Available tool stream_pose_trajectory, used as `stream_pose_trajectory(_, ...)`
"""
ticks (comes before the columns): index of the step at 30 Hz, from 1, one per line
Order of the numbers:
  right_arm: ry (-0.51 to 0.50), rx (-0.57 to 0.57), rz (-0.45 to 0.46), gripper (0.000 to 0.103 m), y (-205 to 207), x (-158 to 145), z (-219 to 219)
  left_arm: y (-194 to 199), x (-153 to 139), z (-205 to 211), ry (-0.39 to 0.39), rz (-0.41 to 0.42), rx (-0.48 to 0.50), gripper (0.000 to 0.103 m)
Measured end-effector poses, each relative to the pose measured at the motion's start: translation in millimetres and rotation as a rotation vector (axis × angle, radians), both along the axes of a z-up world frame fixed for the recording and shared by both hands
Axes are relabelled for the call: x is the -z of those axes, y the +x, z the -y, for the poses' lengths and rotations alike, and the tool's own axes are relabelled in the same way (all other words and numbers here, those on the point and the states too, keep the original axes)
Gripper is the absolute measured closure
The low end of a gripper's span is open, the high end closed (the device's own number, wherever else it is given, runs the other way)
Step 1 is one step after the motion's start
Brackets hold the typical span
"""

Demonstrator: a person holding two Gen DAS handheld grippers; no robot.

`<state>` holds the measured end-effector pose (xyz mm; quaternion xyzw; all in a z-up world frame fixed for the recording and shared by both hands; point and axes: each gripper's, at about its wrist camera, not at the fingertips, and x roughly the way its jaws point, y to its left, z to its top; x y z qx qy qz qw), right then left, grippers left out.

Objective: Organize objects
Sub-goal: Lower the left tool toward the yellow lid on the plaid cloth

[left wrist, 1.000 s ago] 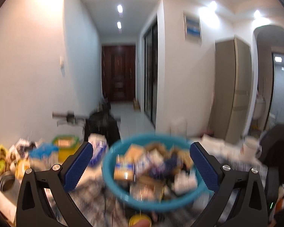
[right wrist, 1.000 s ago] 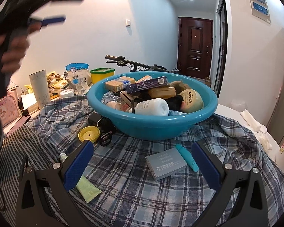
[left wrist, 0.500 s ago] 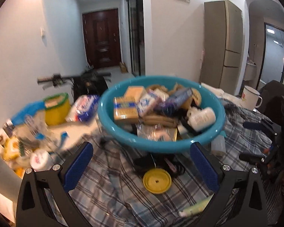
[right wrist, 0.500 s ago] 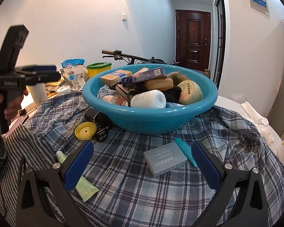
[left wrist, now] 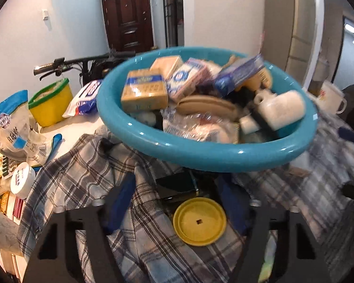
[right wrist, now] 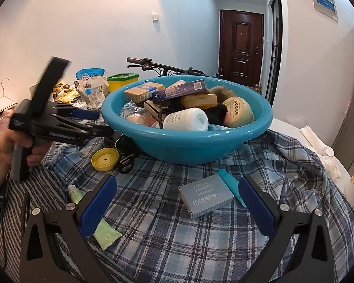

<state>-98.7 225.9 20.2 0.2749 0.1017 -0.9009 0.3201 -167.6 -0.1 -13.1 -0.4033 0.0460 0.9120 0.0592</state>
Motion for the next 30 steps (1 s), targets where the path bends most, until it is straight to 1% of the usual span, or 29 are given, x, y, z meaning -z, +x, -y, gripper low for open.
stream_pose_trajectory(1,0.003,-0.001,0.000,0.000,0.0,0.3,0.5,-2.8,4.1,0.6,-0.008,0.016,-0.009,0.047)
stream_pose_trajectory(2,0.006,-0.002,0.001,0.000,0.0,0.6,0.9,-6.1,9.6,1.6,-0.016,0.035,-0.020,0.050)
stream_pose_trajectory(3,0.009,-0.003,0.002,0.000,0.0,1.0,1.2,-8.6,14.4,3.0,-0.015,0.050,-0.027,0.050)
stream_pose_trajectory(4,0.011,-0.003,0.003,0.000,-0.4,1.5,1.7,-9.5,16.4,5.1,0.003,0.049,-0.024,0.050)
stream_pose_trajectory(7,0.015,-0.005,0.003,0.000,0.0,1.9,2.1,-11.2,17.8,8.5,0.023,0.051,-0.034,0.050)
stream_pose_trajectory(11,0.019,-0.005,0.008,0.000,0.0,2.7,3.0,-10.2,18.5,4.9,0.015,0.048,-0.023,0.050)
stream_pose_trajectory(15,0.025,-0.006,0.011,0.000,-0.1,3.3,4.7,-13.4,26.6,-0.5,-0.014,0.077,-0.022,0.050)
stream_pose_trajectory(19,0.027,-0.007,0.013,0.000,-0.1,3.8,4.9,-17.7,36.4,2.2,-0.001,0.108,-0.027,0.050)
stream_pose_trajectory(23,0.029,-0.007,0.017,0.000,-0.5,4.3,5.3,-17.1,38.3,5.5,0.018,0.105,-0.028,0.052)
stream_pose_trajectory(30,0.037,-0.006,0.034,0.000,-4.2,8.2,6.3,-9.4,24.6,10.8,0.039,0.057,-0.035,0.052)
